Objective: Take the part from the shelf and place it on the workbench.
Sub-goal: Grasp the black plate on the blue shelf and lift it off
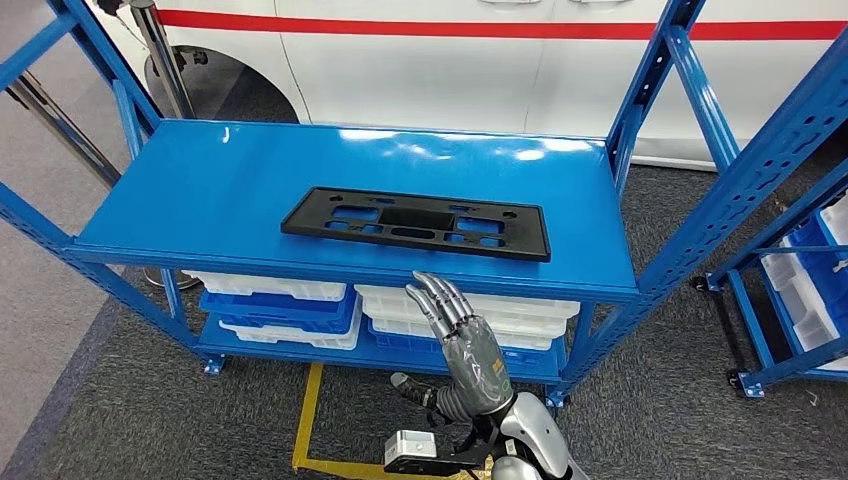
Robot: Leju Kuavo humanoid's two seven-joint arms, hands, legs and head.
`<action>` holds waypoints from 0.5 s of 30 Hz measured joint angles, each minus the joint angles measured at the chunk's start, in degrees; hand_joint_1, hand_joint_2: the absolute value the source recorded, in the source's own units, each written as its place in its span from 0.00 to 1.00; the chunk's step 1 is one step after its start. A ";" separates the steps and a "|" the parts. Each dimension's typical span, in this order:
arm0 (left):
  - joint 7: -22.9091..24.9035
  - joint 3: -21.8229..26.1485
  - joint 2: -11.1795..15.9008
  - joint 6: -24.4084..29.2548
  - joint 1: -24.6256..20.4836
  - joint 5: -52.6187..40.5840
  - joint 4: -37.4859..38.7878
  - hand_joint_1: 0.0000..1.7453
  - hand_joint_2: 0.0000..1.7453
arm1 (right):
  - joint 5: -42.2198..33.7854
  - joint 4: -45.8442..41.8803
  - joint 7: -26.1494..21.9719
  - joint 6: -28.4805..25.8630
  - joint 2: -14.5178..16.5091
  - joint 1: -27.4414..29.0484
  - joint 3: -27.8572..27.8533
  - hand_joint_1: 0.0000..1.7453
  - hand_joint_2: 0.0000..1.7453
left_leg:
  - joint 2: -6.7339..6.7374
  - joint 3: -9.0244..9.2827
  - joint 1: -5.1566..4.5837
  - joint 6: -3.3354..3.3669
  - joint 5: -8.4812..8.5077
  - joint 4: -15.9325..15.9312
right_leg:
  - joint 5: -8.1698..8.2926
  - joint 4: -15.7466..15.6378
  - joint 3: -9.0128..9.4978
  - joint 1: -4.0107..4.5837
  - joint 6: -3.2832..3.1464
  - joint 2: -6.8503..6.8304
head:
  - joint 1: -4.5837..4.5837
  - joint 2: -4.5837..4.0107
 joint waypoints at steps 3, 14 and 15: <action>0.00 0.00 0.03 0.00 0.06 0.00 0.00 0.00 0.00 | 0.00 0.00 0.00 0.00 0.00 0.01 0.00 0.00 1.00 | -0.02 1.45 -0.02 0.41 5.17 -5.43 | -0.73 0.00 1.05 0.12 0.14 0.31 | -0.01 0.00; 0.00 -0.05 0.01 0.02 -0.15 0.00 0.00 0.00 0.00 | 0.00 -0.26 0.00 -0.04 -0.03 -0.12 -0.09 0.00 1.00 | -0.02 8.50 -0.10 3.46 8.52 -18.39 | -6.62 10.85 -3.78 0.13 2.68 0.03 | 0.26 0.00; 0.01 -0.05 0.01 0.02 -0.15 0.01 0.00 0.00 0.00 | 0.00 -0.23 0.00 -0.04 -0.05 -0.01 -0.09 0.00 1.00 | -0.03 8.82 -0.11 3.52 8.21 -18.38 | -7.23 14.07 -6.04 0.02 2.84 0.03 | 0.25 0.00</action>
